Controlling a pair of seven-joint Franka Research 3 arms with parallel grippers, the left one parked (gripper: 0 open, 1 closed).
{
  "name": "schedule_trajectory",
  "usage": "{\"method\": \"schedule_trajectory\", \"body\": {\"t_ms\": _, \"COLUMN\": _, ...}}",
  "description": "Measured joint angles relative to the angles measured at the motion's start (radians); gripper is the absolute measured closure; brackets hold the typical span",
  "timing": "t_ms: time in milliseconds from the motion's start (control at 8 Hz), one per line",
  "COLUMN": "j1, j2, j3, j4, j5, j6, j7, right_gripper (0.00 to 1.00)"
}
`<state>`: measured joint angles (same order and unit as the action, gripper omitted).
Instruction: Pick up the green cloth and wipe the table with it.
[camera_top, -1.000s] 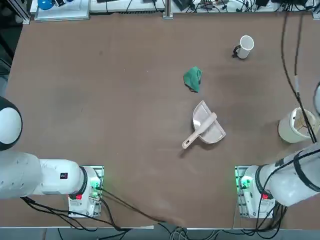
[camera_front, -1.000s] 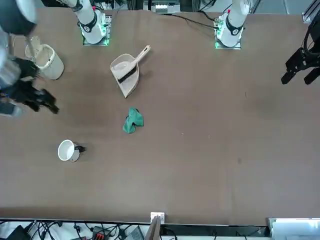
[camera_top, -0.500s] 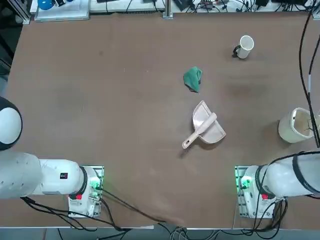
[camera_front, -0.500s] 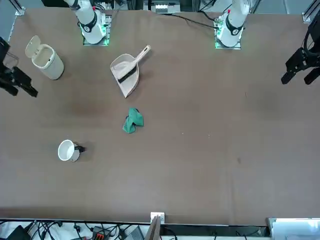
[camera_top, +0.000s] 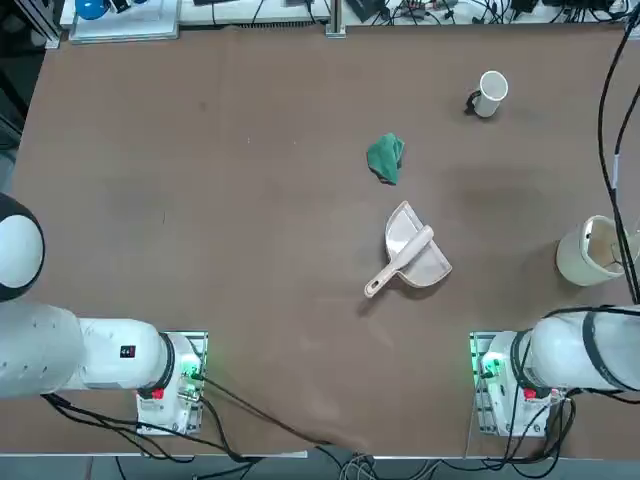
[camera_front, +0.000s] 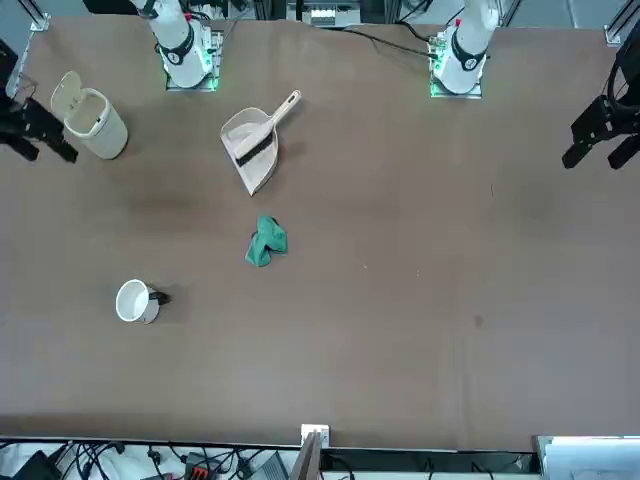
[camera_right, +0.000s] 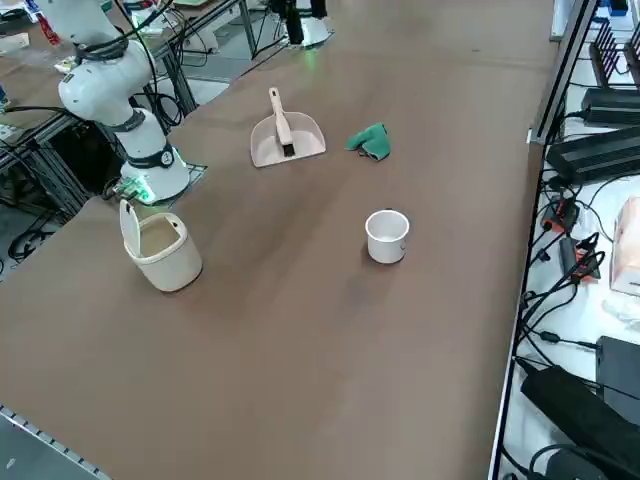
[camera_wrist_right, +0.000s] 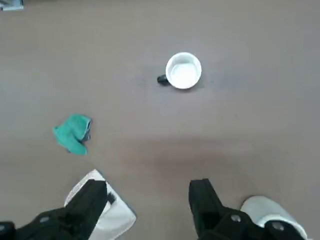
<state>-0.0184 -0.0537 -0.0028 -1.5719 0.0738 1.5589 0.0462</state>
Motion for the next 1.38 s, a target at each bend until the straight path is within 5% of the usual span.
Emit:
{"method": "schedule_trajectory", "body": {"t_ms": 375, "j1": 0.000, "j2": -0.030, "j3": 0.066, "j4": -0.064, "j5": -0.050, "j6": -0.005, "j7": 0.004, "right_gripper": 0.00}}
{"method": "schedule_trajectory", "body": {"t_ms": 1375, "j1": 0.065, "j2": -0.032, "j3": 0.043, "j4": -0.084, "j5": -0.089, "j6": 0.006, "j7": -0.011, "right_gripper": 0.00}}
